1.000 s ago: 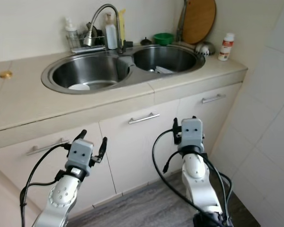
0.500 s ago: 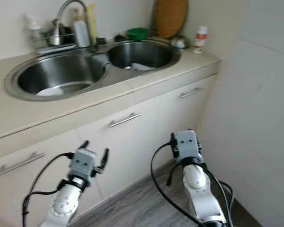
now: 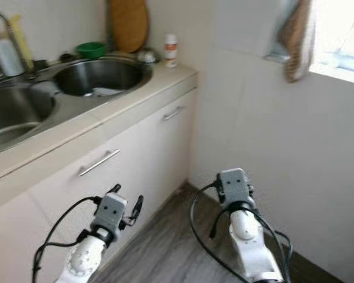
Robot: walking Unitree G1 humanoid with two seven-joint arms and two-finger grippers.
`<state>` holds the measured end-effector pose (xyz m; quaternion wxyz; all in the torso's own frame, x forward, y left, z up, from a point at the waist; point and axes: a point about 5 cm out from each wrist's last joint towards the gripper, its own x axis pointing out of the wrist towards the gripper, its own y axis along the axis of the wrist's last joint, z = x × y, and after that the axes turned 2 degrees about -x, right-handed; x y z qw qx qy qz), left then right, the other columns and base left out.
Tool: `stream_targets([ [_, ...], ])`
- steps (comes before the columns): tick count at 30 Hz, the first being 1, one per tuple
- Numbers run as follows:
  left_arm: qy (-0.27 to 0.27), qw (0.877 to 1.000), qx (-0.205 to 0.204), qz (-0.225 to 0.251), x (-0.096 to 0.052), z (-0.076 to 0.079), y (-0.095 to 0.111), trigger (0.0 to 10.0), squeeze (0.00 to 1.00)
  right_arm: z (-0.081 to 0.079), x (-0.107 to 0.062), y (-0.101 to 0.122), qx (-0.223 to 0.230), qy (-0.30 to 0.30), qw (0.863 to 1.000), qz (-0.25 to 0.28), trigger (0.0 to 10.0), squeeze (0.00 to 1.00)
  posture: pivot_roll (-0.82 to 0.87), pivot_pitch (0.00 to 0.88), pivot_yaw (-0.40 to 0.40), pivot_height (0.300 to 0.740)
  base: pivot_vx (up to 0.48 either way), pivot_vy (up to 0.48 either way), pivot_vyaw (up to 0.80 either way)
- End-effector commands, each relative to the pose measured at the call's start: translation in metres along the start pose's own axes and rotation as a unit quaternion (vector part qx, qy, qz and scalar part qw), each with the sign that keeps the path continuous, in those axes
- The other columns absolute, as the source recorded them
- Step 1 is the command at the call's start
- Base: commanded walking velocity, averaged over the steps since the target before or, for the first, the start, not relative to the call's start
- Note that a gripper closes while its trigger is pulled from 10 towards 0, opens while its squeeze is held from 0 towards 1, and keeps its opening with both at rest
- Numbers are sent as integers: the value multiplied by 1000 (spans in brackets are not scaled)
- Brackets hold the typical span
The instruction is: Kitchen organization
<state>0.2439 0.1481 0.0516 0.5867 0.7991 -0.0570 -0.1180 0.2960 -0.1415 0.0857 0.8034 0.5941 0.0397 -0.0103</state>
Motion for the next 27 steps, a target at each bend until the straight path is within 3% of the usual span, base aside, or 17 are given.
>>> stream_targets([
  [1, -5, 1000, 1, 4, 2, 3, 2, 10000, 0, 8, -1, -6, -14, -9, 1000, -16, 10000, 0, -39, 0, 21, 740, 0, 0, -800],
  [12, -9, 1000, 4, 1, 1, 5, 1, 10000, 0, 6, -5, -19, -38, 6, 998, -49, 10000, 0, -42, 0, 20, 740, 0, 0, -647],
  [27, -9, 1000, 1, 0, 1, 5, 0, 10000, 0, 4, -5, -22, -22, 12, 998, -65, 10000, 0, -44, 0, 20, 740, 0, 0, -729],
])
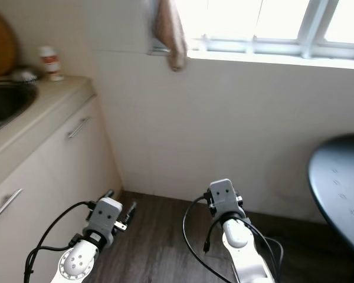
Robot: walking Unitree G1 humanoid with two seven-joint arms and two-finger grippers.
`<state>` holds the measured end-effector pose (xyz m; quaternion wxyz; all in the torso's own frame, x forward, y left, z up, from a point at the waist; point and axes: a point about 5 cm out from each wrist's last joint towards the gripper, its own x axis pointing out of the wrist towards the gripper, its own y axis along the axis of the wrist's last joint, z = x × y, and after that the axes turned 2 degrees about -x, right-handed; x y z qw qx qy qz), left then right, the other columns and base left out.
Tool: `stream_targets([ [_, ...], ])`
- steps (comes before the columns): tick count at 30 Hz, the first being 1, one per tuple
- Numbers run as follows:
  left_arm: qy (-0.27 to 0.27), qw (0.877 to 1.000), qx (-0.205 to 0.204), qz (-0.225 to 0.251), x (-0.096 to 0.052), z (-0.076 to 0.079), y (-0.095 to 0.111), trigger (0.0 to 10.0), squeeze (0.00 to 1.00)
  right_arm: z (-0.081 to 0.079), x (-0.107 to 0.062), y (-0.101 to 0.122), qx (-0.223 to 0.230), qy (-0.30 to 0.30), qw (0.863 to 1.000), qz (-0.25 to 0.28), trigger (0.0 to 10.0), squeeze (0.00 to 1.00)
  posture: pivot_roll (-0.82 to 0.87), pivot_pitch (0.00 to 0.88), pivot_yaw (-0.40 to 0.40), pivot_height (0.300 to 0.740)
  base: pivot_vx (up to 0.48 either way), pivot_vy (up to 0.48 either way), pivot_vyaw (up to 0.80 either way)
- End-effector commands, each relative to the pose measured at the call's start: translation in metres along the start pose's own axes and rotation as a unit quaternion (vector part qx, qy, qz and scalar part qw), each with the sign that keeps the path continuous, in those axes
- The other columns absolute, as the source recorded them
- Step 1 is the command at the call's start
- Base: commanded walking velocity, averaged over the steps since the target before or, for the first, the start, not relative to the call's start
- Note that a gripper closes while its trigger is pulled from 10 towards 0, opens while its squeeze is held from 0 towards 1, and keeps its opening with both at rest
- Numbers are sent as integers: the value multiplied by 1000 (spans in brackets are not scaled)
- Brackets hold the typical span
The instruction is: Kitchen organization
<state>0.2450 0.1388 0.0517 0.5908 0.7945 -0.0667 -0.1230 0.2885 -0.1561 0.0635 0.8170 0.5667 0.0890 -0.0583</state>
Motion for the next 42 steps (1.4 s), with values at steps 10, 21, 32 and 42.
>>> stream_targets([
  [10, 6, 1000, -7, -8, -3, -5, -4, 10000, 0, -3, 1, 4, -6, 2, 1000, 7, 10000, 0, -44, 0, 20, 740, 0, 0, -779],
  [21, 9, 1000, -9, -8, -3, -7, -5, 10000, 0, -5, 1, 2, -18, 6, 1000, 5, 10000, 0, -42, 0, 22, 740, 0, 242, 0],
  [32, 11, 1000, -5, -4, -2, -6, -3, 10000, 0, -5, 2, 1, -22, 7, 1000, 3, 10000, 0, -42, 0, 20, 740, 0, 291, 0],
  [42, 7, 1000, -16, -4, -2, -3, -4, 10000, 0, -6, 3, 1, -26, 8, 1000, 2, 10000, 0, -42, 0, 18, 740, 0, 0, 0],
])
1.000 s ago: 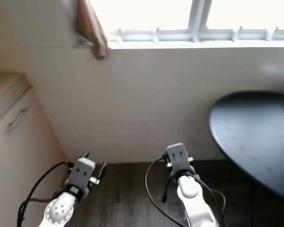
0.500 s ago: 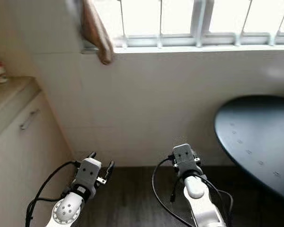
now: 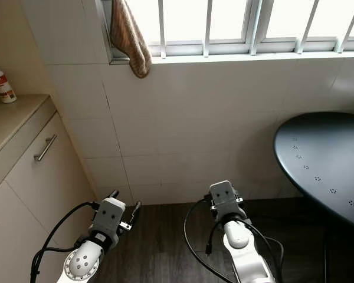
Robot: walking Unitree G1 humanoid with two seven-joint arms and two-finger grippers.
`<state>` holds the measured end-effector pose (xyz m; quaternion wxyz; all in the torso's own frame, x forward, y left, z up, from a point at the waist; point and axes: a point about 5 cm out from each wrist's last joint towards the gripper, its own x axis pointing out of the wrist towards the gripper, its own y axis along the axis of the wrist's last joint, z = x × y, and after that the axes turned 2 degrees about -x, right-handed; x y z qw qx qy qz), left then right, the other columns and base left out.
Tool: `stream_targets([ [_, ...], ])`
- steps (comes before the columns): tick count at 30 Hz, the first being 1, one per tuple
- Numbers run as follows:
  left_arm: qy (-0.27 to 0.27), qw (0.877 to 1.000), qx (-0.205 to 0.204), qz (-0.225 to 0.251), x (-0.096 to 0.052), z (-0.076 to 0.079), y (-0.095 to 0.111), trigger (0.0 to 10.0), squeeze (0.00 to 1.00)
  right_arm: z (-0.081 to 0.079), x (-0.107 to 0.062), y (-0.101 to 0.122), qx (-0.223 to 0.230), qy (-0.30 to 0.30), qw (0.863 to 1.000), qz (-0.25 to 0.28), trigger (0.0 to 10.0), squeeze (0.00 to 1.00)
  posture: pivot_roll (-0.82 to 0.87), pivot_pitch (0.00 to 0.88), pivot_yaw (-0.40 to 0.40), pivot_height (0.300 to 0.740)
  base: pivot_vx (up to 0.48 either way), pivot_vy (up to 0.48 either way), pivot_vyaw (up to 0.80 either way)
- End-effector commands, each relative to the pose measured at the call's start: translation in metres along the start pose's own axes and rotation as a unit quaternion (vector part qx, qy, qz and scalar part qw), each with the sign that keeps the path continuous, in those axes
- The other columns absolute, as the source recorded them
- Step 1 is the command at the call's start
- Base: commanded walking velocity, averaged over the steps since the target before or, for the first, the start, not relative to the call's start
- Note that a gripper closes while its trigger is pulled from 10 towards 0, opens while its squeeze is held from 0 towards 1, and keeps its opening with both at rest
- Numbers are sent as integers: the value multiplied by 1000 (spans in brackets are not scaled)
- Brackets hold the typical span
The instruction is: Kitchen organization
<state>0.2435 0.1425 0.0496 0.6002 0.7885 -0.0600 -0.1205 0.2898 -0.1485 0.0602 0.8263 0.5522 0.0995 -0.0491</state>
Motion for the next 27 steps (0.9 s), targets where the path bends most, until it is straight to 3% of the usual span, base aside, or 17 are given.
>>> stream_targets([
  [1, 1, 1000, -5, -3, 0, -1, -1, 10000, 0, 2, 1, 1, -8, -4, 1000, 1, 10000, 0, -41, 0, 17, 740, 0, 0, 0],
  [15, 5, 1000, -7, -5, 0, -2, -1, 10000, 0, 2, 0, -1, -10, -1, 1000, -2, 10000, 0, -44, 0, 18, 740, -249, 0, 0],
  [27, 10, 1000, 2, -5, 2, -5, 0, 10000, 0, 2, 0, -3, -14, 2, 1000, -8, 10000, 0, -44, 0, 19, 740, 0, 0, 0],
])
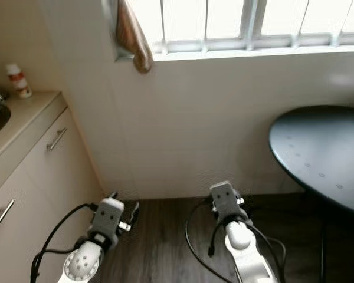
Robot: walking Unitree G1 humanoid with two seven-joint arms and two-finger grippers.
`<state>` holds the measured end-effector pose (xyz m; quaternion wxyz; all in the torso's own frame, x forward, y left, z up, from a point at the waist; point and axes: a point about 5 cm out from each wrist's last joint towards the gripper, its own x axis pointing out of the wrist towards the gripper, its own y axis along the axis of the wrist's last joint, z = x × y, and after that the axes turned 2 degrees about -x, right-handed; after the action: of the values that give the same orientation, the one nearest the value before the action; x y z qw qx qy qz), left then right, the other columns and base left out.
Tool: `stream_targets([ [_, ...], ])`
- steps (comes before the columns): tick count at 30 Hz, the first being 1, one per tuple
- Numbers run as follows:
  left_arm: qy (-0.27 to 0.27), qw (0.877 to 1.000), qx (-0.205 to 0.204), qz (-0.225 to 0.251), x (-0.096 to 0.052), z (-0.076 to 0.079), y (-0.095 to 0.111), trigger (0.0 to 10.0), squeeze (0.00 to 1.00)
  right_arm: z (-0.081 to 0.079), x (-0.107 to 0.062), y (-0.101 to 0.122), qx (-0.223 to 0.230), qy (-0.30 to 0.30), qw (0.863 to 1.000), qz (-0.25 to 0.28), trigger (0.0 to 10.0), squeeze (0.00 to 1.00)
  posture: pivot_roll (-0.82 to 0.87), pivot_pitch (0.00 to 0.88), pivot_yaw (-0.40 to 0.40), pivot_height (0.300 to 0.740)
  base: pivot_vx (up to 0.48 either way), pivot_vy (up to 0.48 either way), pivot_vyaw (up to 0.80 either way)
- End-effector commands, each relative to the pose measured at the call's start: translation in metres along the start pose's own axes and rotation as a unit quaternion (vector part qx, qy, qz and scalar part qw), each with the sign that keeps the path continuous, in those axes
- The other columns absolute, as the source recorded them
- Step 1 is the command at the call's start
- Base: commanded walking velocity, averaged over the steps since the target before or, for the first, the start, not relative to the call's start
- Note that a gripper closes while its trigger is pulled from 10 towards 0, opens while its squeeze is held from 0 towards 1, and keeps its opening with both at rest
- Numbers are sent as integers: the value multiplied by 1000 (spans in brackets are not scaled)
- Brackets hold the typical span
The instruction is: Kitchen organization
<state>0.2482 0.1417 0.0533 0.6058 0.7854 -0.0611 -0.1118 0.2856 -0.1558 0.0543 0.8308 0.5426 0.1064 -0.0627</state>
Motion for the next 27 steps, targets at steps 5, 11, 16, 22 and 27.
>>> stream_targets([
  [5, 5, 1000, 8, -14, -2, -3, -5, 10000, 0, -1, 2, 5, -6, 4, 1000, 6, 10000, 0, -45, 0, 18, 740, 0, 0, 0],
  [11, 3, 1000, 13, -24, -4, -3, -7, 10000, 0, 1, 0, 3, -9, 6, 1000, 5, 10000, 0, -47, 0, 19, 740, 0, 0, 0],
  [16, -4, 998, 25, -59, -11, -4, -13, 10000, 0, -1, -8, 1, -43, 35, 998, 26, 10000, 0, -49, 0, 21, 740, 0, 0, 0],
  [22, -23, 996, 18, -90, -30, 3, -21, 10000, 0, -1, -23, -6, -78, 64, 994, 42, 10000, 0, -53, 0, 22, 740, 0, 0, 0],
  [27, -23, 993, -2, -115, -51, 9, -32, 10000, 0, -2, -40, -17, -80, 79, 993, 40, 10000, 0, -58, 0, 25, 740, 0, 0, 0],
])
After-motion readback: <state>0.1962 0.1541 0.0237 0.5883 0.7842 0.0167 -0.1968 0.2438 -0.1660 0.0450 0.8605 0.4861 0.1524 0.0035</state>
